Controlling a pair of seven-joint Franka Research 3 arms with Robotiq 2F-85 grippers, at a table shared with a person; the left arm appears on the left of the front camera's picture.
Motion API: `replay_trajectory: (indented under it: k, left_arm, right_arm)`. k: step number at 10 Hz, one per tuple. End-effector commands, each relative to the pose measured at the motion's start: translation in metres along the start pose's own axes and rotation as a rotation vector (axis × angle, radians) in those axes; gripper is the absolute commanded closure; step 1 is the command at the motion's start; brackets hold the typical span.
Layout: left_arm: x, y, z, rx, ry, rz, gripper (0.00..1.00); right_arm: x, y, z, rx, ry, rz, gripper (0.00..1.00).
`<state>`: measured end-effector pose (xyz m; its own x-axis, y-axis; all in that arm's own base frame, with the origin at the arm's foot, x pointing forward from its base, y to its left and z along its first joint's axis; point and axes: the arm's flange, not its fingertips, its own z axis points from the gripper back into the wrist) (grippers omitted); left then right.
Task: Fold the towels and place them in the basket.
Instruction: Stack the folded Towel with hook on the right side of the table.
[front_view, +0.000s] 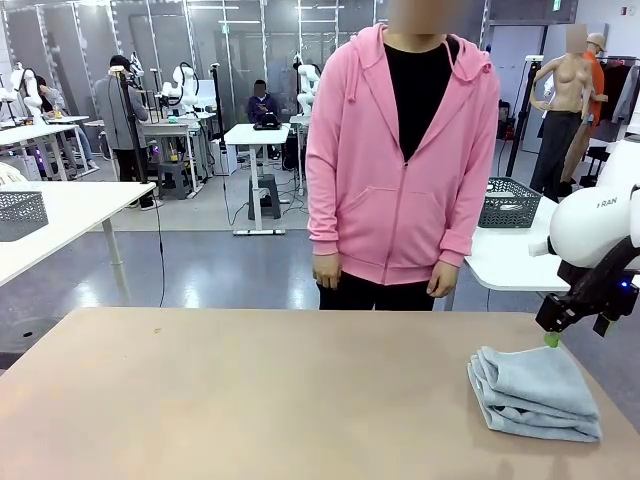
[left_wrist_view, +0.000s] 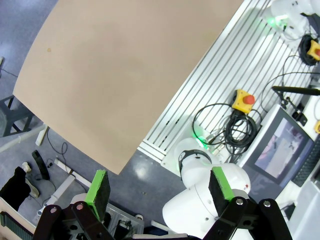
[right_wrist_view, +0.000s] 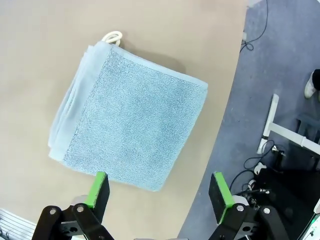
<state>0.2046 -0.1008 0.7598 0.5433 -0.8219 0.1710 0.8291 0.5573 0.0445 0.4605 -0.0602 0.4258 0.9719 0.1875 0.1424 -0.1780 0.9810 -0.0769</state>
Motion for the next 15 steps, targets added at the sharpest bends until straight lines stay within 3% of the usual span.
replay_trajectory:
  k: [1,5,7,11,13,15]
  left_arm:
    - [-0.001,0.001,0.001,0.014,0.005,-0.004,0.00]
    - [-0.001,0.001,0.001,0.014,0.005,-0.004,0.00]
    - [-0.001,0.001,0.001,0.014,0.005,-0.004,0.00]
    - [-0.001,0.001,0.001,0.014,0.005,-0.004,0.00]
    - [-0.001,0.001,0.001,0.014,0.005,-0.004,0.00]
    - [-0.001,0.001,0.001,0.014,0.005,-0.004,0.00]
  right_arm:
    - [-0.001,-0.001,0.002,-0.003,0.004,0.001,0.00]
    - [0.000,0.000,0.000,0.000,0.000,0.000,0.00]
    - [-0.007,-0.002,0.087,0.070,-0.083,0.022,0.00]
    - [-0.042,-0.025,0.233,0.241,-0.140,0.121,0.00]
    - [-0.081,-0.021,0.292,0.285,-0.181,0.175,0.00]
    - [-0.127,-0.004,0.330,0.253,-0.207,0.236,0.00]
